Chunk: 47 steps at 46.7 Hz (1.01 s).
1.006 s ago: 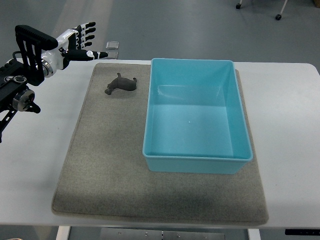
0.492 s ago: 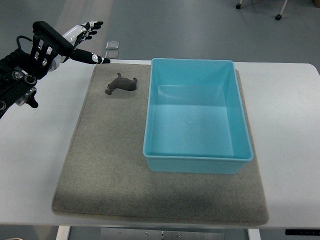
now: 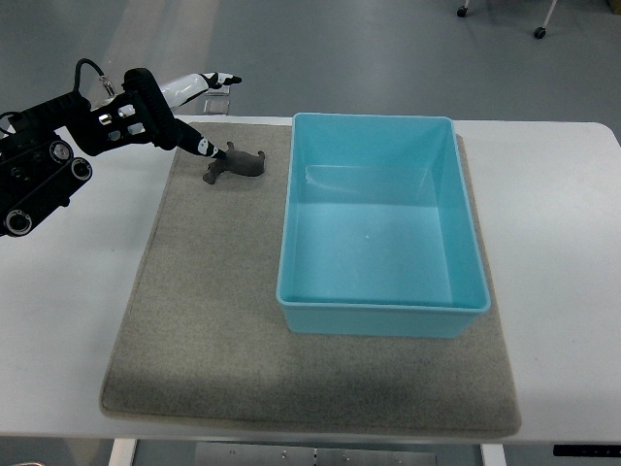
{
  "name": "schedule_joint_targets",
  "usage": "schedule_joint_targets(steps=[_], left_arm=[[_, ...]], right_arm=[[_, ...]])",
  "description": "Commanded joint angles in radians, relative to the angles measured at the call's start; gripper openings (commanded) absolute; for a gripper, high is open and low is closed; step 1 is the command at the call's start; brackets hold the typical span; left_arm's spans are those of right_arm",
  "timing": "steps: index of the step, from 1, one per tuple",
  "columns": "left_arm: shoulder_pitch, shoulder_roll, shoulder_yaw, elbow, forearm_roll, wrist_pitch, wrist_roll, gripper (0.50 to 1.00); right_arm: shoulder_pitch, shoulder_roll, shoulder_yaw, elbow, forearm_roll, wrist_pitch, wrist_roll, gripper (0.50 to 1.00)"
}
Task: Place brown hippo in blue box with left hand
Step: 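Lower the left hand onto the brown hippo and wrap fingers around it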
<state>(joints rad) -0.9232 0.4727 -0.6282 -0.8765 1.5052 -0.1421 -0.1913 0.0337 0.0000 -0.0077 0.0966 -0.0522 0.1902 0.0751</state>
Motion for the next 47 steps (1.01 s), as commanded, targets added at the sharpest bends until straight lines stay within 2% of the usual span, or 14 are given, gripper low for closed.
schedule_joint_targets(steps=[1,10,25,35,47], left_arm=[[-0.008,-0.002,0.027,0.002,0.029,0.004,0.003,0.979],[-0.009,-0.016,0.031,0.024,0.058,0.003,0.007,0.932],[-0.009,-0.052,0.062,0.068,0.115,0.021,0.007,0.934],[-0.008,-0.072,0.119,0.085,0.113,0.072,0.007,0.932],[-0.009,-0.094,0.12,0.109,0.112,0.087,0.009,0.889]], right_arm=[[0.0,0.0,0.0,0.0,0.0,0.0,0.0,0.936],[0.0,0.0,0.0,0.0,0.0,0.0,0.0,0.936],[0.0,0.0,0.0,0.0,0.0,0.0,0.0,0.936],[0.0,0.0,0.0,0.0,0.0,0.0,0.0,0.936],[0.0,0.0,0.0,0.0,0.0,0.0,0.0,0.936]])
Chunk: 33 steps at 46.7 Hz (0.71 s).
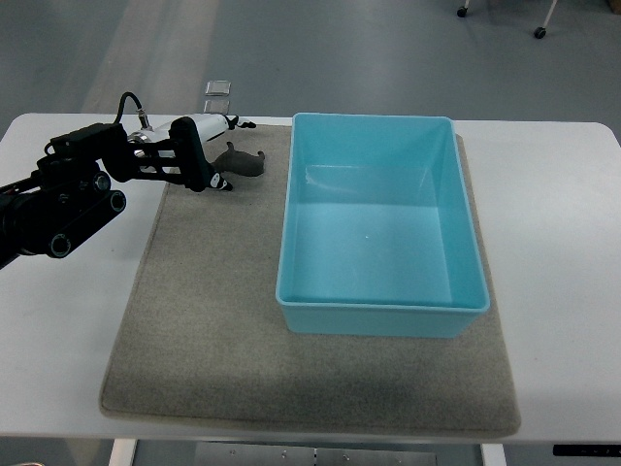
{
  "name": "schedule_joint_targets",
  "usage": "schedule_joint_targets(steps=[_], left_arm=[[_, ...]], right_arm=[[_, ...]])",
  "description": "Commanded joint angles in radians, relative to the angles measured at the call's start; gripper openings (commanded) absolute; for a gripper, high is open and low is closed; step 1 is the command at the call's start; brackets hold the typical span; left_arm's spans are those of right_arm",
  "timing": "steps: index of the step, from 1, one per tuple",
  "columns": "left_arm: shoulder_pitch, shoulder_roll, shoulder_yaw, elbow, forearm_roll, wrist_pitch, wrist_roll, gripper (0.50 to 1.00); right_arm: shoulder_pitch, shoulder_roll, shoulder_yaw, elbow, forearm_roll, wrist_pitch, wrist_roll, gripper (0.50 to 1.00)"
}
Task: Place brown hippo in blue box with left hand
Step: 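Lower the left hand onto the brown hippo and wrap fingers around it, then close the left hand fingers tightly around the hippo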
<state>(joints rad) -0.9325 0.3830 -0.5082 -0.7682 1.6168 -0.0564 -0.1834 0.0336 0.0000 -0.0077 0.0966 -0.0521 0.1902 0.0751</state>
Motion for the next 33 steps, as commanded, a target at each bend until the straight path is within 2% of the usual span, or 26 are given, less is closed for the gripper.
schedule_joint_targets(steps=[1,9,23,33], left_arm=[[0.0,-0.004,0.0,0.004,0.002,0.001,0.001,0.881],[0.0,-0.006,0.007,0.004,0.0,0.001,0.001,0.836],[0.0,-0.007,0.011,0.004,0.002,0.001,0.001,0.789],[0.0,-0.007,0.013,0.004,0.0,0.001,0.001,0.773]], right_arm=[[0.0,0.0,0.0,0.0,0.0,0.0,0.0,0.936],[0.0,0.0,0.0,0.0,0.0,0.0,0.0,0.936],[0.0,0.0,0.0,0.0,0.0,0.0,0.0,0.936],[0.0,0.0,0.0,0.0,0.0,0.0,0.0,0.936]])
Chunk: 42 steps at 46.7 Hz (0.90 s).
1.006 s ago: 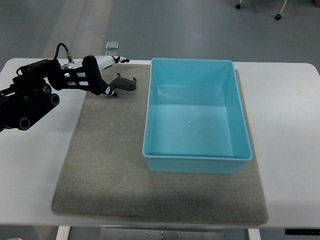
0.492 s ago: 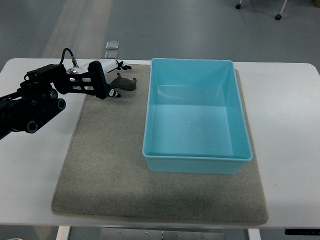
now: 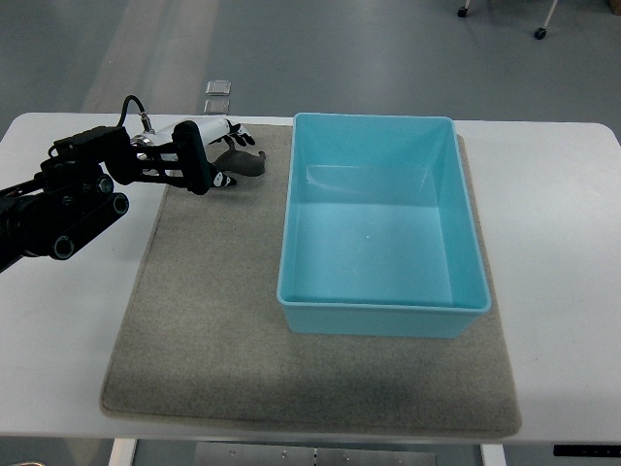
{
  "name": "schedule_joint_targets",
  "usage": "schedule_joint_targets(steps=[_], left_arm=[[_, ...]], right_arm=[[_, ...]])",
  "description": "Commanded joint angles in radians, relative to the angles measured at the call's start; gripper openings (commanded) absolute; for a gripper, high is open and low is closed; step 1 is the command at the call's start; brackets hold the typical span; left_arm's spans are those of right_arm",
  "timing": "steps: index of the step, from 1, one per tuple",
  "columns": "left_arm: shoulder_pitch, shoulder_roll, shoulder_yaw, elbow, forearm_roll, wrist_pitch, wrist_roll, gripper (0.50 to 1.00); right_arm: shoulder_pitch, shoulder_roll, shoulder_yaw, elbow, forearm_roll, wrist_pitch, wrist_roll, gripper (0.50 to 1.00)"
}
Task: Place brown hippo in blue box with left hand
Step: 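Close the left hand fingers tightly around the hippo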
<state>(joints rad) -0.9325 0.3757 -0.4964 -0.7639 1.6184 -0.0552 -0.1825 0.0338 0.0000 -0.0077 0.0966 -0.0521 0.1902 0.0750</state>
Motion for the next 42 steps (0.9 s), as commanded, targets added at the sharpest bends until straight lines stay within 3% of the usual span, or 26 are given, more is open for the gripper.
schedule_joint_targets(steps=[1,26,42], left_arm=[[0.0,0.0,0.001,0.0,-0.002,0.0,0.0,0.771],[0.0,-0.005,0.001,0.0,-0.002,-0.001,0.0,0.694],[0.0,-0.003,0.001,0.0,-0.002,-0.002,0.0,0.559]], right_arm=[[0.0,0.0,0.0,0.0,0.0,0.0,0.0,0.936],[0.0,0.0,0.0,0.0,0.0,0.0,0.0,0.936],[0.0,0.0,0.0,0.0,0.0,0.0,0.0,0.936]])
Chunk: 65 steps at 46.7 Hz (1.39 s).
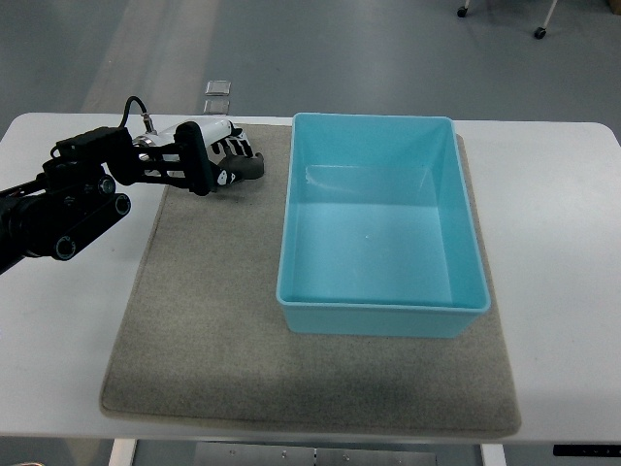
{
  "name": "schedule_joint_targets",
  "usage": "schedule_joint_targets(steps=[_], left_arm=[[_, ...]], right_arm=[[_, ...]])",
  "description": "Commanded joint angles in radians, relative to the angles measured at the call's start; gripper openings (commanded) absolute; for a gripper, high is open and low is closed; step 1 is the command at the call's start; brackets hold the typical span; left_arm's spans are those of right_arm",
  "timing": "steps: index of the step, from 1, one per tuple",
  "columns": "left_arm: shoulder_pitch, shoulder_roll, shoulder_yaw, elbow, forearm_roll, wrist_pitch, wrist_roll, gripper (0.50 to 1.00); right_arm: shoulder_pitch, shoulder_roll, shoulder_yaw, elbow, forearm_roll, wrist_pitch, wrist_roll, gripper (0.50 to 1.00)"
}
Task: Place brown hippo in blue box with left hand
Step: 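Close the left hand fingers tightly around the hippo, then lift the hippo with the left hand up off the mat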
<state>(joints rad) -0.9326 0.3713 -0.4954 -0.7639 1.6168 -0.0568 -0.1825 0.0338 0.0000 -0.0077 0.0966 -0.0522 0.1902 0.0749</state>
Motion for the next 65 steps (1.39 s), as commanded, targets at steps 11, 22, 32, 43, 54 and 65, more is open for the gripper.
schedule_joint_targets(steps=[11,22,32,43,54,65], left_arm=[[0.001,0.001,0.0,0.0,-0.003,0.0,0.0,0.5],[0.0,0.003,-0.002,-0.005,-0.015,-0.001,0.002,0.5],[-0.002,0.009,-0.018,-0.012,-0.026,-0.009,0.002,0.5],[-0.037,0.04,-0.028,-0.02,-0.067,-0.011,0.002,0.5],[-0.11,0.093,-0.052,-0.023,-0.084,-0.02,0.0,0.5],[-0.178,0.098,-0.057,-0.094,-0.095,-0.049,0.0,0.5]], right_arm=[[0.0,0.0,0.0,0.0,0.0,0.0,0.0,0.936],[0.0,0.0,0.0,0.0,0.0,0.0,0.0,0.936],[0.0,0.0,0.0,0.0,0.0,0.0,0.0,0.936],[0.0,0.0,0.0,0.0,0.0,0.0,0.0,0.936],[0.0,0.0,0.0,0.0,0.0,0.0,0.0,0.936],[0.0,0.0,0.0,0.0,0.0,0.0,0.0,0.936]])
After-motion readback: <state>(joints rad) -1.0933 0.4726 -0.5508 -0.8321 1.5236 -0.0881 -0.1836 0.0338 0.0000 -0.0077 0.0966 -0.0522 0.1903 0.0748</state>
